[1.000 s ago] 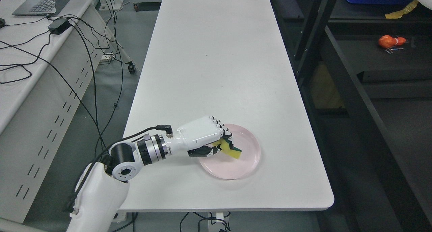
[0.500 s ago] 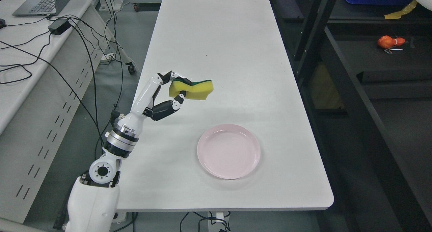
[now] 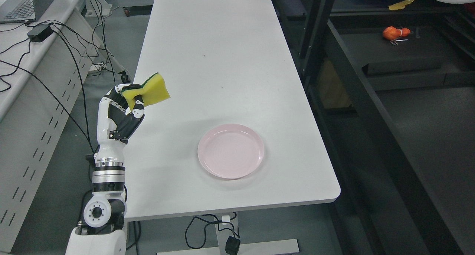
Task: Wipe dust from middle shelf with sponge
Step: 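Turn toward the metal shelf holding the sponge in the left hand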
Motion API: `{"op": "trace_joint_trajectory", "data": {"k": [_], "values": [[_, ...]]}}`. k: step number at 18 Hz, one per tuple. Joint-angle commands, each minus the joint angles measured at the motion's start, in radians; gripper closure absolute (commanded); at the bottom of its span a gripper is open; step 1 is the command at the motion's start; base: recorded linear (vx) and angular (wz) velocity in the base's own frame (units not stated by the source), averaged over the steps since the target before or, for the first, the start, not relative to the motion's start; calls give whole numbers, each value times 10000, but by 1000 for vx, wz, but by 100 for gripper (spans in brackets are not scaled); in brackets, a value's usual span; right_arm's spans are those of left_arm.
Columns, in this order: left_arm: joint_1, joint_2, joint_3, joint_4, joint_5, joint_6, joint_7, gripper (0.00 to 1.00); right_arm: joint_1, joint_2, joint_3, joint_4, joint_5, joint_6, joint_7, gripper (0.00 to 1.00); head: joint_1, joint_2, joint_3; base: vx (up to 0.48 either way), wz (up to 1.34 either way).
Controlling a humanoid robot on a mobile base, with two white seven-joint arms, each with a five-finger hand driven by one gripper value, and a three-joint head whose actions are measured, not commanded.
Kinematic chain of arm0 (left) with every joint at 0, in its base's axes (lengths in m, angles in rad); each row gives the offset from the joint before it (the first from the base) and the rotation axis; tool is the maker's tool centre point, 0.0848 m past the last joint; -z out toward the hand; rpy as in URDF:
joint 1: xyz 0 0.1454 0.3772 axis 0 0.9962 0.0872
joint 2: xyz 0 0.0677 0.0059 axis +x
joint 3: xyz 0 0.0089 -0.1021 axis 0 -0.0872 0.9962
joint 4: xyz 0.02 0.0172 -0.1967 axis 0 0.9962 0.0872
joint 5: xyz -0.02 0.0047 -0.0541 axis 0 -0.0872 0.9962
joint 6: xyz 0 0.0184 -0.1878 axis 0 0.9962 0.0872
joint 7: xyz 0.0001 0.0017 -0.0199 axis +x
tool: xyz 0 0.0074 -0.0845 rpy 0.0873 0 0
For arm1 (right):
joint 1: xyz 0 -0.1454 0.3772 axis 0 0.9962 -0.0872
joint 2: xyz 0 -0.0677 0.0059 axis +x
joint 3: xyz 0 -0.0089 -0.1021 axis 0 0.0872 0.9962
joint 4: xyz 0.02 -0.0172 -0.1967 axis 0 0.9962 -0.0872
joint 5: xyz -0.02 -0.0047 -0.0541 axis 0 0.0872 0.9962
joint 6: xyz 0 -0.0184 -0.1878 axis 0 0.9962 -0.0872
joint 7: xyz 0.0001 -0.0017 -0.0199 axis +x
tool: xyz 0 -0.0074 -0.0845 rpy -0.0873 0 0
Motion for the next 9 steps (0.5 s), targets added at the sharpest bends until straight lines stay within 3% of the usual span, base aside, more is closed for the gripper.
{"op": "trace_joint_trajectory", "data": {"k": [1,3,9], "values": [[484,-22,1181,-1131,489,822,65,100,2,-175,-2,-175,0,8,-9,0,0,0,0,-181,-298],[407,-22,1488,-1422,489,1760,50,100,2,-175,-2,-175,0,8,-9,0,0,0,0,-178,-241],[499,737,1489,-1608,489,1871,35,100,2,-175,-2,-175,0,8,-9,0,0,0,0,-244,-61]]}}
